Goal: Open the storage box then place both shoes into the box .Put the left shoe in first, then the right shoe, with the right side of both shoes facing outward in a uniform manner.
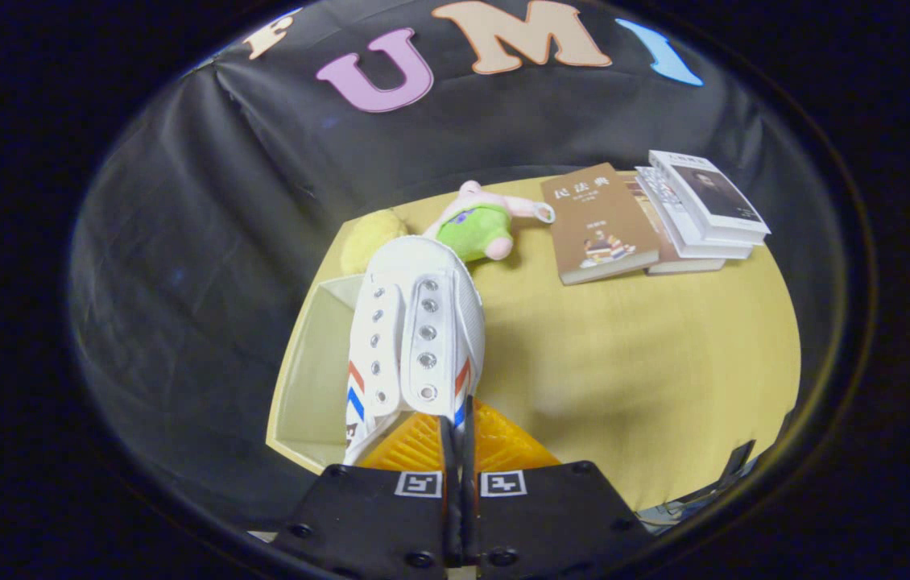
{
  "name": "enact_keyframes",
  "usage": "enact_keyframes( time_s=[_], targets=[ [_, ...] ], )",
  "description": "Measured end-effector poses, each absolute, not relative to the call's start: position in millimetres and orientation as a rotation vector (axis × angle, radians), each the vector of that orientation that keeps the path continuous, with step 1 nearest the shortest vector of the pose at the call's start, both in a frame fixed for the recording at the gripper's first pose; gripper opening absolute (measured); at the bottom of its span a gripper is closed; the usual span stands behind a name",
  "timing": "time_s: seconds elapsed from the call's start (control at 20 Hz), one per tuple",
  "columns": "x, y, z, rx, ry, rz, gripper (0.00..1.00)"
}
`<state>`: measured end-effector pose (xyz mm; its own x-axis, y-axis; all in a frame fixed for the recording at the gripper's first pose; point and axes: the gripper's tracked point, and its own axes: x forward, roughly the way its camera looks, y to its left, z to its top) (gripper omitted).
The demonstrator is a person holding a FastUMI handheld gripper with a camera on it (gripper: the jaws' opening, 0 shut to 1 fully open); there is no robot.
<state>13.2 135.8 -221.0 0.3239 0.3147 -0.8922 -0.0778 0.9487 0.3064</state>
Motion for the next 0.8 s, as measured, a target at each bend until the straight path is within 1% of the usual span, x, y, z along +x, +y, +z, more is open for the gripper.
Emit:
enact_keyframes(
  time_s=[0.2,0.4,0.8],
  targets=[
    [17,180,-226,0.228,1.217,0.309,0.04],
    [17,211,-247,0.203,1.244,0.321,0.04],
    [11,217,-298,0.084,1.285,0.256,0.04]
  ],
)
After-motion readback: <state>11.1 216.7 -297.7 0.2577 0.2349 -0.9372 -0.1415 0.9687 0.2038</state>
